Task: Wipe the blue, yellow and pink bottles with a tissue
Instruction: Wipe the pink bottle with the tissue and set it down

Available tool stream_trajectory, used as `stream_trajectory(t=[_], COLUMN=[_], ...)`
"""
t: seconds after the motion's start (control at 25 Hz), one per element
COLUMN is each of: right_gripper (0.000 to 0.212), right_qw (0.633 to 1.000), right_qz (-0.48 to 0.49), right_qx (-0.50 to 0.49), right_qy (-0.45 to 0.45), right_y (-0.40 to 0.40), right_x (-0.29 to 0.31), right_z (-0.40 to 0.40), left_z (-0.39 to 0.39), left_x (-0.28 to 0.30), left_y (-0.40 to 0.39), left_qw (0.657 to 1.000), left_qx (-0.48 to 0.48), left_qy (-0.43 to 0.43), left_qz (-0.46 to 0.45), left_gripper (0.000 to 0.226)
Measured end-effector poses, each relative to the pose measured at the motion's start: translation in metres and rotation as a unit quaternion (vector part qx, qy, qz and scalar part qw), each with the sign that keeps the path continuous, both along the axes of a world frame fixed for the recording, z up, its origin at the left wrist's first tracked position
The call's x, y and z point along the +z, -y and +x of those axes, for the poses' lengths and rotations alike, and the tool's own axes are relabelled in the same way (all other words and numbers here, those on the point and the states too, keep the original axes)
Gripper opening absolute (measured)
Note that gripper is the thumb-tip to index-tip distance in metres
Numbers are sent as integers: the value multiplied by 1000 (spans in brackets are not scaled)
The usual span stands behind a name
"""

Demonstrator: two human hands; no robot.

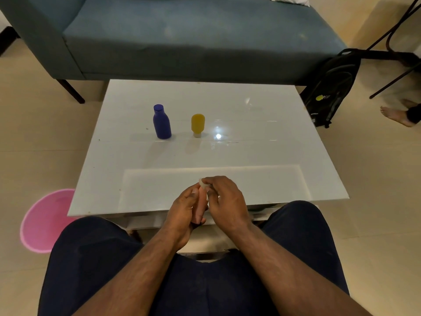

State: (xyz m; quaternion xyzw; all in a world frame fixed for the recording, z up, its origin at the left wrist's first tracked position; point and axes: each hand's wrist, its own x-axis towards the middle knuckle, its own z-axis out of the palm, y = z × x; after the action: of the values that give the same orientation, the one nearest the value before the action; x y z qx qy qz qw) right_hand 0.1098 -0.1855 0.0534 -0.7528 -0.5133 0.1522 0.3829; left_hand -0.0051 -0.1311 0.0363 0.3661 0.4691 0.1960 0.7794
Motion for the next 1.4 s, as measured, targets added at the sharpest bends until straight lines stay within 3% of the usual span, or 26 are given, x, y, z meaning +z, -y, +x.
stream_trajectory(t=[0.16, 0.36, 0.52, 0.72, 0.84, 1.08, 1.28, 1.4], right_gripper=[20, 22, 21, 19, 18, 21, 21, 23], right_qw=[997, 1000, 998, 997, 1000, 997, 998, 998], right_qz=[-9, 7, 3, -10, -15, -38, -44, -51], right_qx=[-67, 23, -58, 65, -20, 54, -34, 17], right_qy=[-43, -13, -27, 34, 9, 26, 13, 46], right_y=[-8, 0, -10, 3, -9, 7, -9, -1], right_x=[1, 2, 4, 5, 7, 7, 11, 10], right_z=[11, -2, 11, -8, 5, -11, 5, -6], left_z=[1, 0, 0, -2, -3, -5, -2, -4], left_x=[-2, -5, -7, -5, -4, 3, 7, 7], left_y=[0, -2, -3, -6, -7, -7, -4, -4], left_qw=[1000, 998, 993, 988, 985, 982, 985, 990], left_qx=[5, 20, 26, 56, 72, 88, 61, 59], left_qy=[6, 47, 80, 98, 98, 113, 116, 94], left_qz=[1, -46, -84, -107, -126, -126, -111, -83], left_gripper=[28, 34, 34, 30, 33, 34, 42, 42])
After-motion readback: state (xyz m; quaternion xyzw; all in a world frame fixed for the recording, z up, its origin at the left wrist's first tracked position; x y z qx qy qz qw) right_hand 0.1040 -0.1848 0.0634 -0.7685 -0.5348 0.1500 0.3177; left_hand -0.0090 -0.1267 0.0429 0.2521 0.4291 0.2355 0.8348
